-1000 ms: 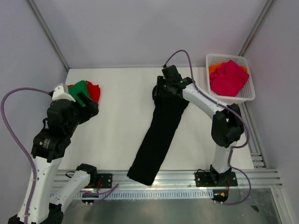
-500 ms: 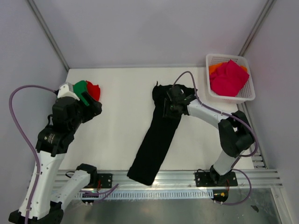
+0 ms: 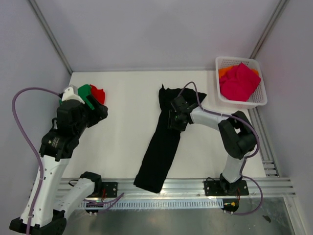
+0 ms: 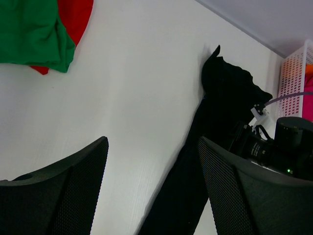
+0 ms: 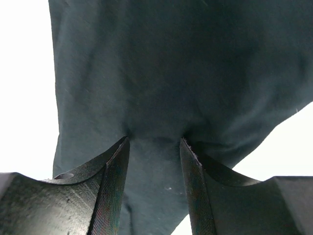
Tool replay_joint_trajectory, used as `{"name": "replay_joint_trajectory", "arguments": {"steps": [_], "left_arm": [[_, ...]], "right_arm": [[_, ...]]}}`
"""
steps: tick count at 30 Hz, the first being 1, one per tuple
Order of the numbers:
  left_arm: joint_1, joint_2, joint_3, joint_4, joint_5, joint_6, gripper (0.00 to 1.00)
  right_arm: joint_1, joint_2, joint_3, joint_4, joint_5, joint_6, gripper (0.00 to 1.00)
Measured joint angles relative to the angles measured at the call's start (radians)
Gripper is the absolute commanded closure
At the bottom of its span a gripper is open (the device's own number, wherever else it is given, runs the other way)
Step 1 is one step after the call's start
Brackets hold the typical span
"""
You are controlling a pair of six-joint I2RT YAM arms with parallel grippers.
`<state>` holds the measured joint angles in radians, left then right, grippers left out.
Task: Fold and stack the t-shirts
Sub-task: Rotate the tshirt 90 degrees
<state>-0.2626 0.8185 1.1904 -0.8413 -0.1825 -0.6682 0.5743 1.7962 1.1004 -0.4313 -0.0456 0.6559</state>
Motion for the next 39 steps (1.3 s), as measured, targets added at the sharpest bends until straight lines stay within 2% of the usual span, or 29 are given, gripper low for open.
{"name": "replay_joint_trajectory", "arguments": {"steps": [3,14,21,25,29,33,39], "left_arm": [[0.0,0.006,0.0,0.001,0.0,0.002,0.23],[0.0,0.028,0.022,0.006,-0.027,0.027,0.22],[0.0,0.028,0.023,0.006,-0.042,0.031,0.21],[0.0,0.031,0.023,0.007,-0.043,0.031,0.2],[0.0,0.044,0.023,0.019,-0.041,0.031,0.2],[0.0,0.061,0.019,0.037,-0.026,0.029,0.2],[0.0,0.069,-0.01,0.052,-0.013,0.023,0.2]], "right_arm": [[0.001,0.068,0.088,-0.015,-0.019,-0.011,0.5],[0.001,0.402,0.583,-0.115,-0.138,-0.126,0.5],[0.011,0.523,0.792,-0.175,-0.203,-0.163,0.5],[0.035,0.522,0.791,-0.179,-0.206,-0.184,0.5],[0.053,0.462,0.689,-0.142,-0.183,-0.199,0.5],[0.058,0.311,0.575,-0.134,-0.14,-0.209,0.5],[0.039,0.059,0.532,-0.06,-0.059,-0.18,0.49]]}}
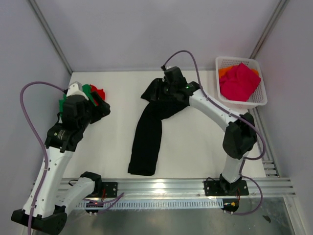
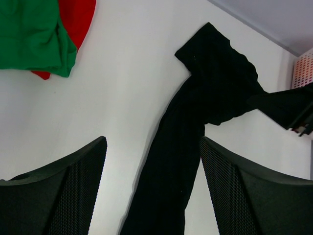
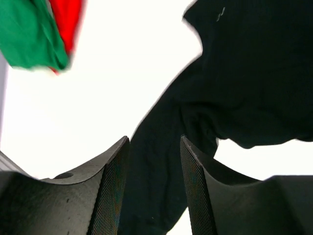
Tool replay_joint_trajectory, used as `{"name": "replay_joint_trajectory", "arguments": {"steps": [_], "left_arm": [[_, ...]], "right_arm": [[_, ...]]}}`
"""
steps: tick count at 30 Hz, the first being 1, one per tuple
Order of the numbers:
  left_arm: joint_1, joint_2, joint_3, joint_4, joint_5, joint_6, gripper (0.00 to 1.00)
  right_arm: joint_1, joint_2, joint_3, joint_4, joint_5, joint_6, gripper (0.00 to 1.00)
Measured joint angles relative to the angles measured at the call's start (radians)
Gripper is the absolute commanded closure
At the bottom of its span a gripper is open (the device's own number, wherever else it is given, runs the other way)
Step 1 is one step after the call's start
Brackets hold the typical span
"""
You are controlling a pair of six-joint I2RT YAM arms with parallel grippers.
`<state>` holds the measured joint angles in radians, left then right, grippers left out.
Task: Fold and stack the t-shirts
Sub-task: Rotate the tshirt 90 degrees
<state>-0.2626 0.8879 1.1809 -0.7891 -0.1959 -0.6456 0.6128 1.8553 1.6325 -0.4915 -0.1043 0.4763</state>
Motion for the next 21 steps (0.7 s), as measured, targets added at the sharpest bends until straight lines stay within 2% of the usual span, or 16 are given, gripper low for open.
{"name": "replay_joint_trajectory", "arguments": {"steps": [3,6,15,21], "left_arm": [[0.0,0.0,-0.005,0.0,0.004,0.0,0.2],[0.0,-0.001,-0.006,0.001,0.006,0.0,0.2],[0.0,-0.019,-0.006,0.007,0.005,0.0,0.2],[0.0,-0.033,-0.006,0.007,0.002,0.0,0.2]], "right_arm": [[-0.026,-0.069,-0.01,0.033,0.062,0.026,0.49],[-0.073,-0.051,-0.01,0.047,0.115,0.043,0.49],[-0.186,0.264,0.056,-0.008,0.188,0.065,0.49],[-0.192,0.322,0.126,-0.036,0.209,0.074,0.49]]}}
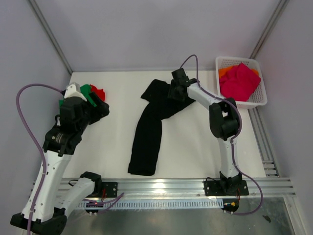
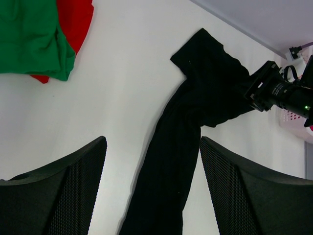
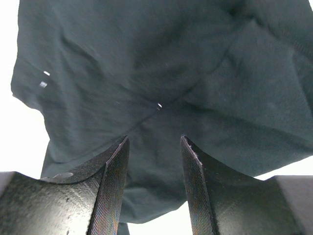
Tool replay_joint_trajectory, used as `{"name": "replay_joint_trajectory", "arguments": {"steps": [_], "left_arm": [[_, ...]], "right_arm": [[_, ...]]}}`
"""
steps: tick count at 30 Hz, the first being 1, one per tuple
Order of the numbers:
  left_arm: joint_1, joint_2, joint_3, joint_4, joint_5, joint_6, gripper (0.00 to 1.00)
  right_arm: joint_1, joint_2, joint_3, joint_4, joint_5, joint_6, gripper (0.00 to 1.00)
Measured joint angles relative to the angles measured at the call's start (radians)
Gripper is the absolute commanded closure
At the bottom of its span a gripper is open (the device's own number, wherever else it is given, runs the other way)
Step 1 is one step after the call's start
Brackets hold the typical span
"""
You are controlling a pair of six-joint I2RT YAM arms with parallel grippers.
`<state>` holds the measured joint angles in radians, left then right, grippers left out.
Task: Fold and stack the t-shirts
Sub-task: Rotate the tshirt 90 degrees
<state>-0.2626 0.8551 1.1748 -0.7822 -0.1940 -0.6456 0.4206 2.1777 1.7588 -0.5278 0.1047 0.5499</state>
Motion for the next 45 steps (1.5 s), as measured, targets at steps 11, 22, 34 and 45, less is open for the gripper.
{"name": "replay_joint_trajectory", "arguments": {"steps": [11,22,34,45], "left_arm": [[0.0,-0.003,0.003,-0.009,-0.021,0.007,0.2],[0.0,-0.035,0.045,-0.057,-0.064,0.029,0.19],[0.0,-0.076,0.075,-0.139,-0.108,0.027,0.19],[0.0,-0.12,0.075,-0.18,-0.119,0.003,0.18]], "right_arm": [[-0.037,0.154,0.218,-0.032,-0.043,0.023,0.5],[-0.043,0.211,0.259,-0.099,-0.026,0.153,0.5],[-0.058,0.344,0.425,-0.018,-0.3,0.161,0.5],[-0.045,0.415,0.477,0.094,-0.524,0.137,0.5]]}}
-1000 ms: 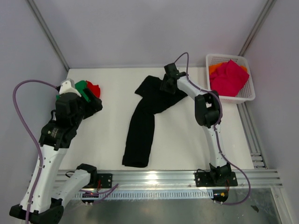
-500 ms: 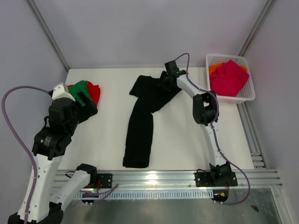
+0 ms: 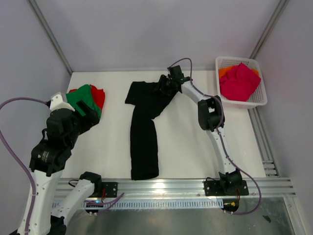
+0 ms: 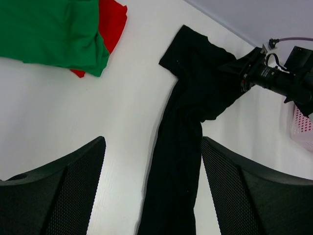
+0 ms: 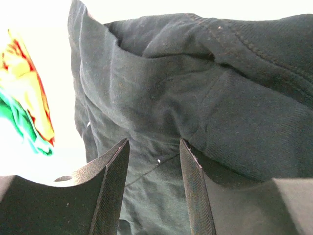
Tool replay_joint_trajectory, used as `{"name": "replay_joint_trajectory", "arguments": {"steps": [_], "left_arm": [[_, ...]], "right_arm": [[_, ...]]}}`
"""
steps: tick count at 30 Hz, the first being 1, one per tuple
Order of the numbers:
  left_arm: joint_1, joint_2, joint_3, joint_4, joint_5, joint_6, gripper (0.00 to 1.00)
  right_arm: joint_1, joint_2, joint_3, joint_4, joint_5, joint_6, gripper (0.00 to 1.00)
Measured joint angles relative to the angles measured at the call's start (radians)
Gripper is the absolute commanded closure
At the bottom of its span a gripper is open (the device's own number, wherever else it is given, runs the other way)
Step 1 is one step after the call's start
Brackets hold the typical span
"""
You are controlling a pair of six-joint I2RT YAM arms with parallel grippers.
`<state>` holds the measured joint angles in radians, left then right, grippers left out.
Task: Fold and stack the t-shirts
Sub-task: Rotate the tshirt 90 degrees
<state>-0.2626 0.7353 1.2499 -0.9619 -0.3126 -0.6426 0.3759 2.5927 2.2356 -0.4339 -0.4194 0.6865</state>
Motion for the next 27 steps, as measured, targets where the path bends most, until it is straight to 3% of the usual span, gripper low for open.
{"name": "replay_joint_trajectory", "arguments": {"steps": [10,21,27], "left_arm": [[0.0,-0.023,-0.135,0.019,0.084,-0.058,0.18],[0.0,0.006,-0.203,0.097,0.15,-0.084,0.18],[0.0,0.031,-0.215,0.126,0.161,-0.085,0.18]], "right_arm": [[0.047,-0.236,-0.346,0.13,0.001,-0.12,0.49],[0.068,-0.76,-0.658,0.209,0.05,-0.192,0.49],[0.184,-0.841,-0.85,0.183,0.057,-0.211,0.49]]}}
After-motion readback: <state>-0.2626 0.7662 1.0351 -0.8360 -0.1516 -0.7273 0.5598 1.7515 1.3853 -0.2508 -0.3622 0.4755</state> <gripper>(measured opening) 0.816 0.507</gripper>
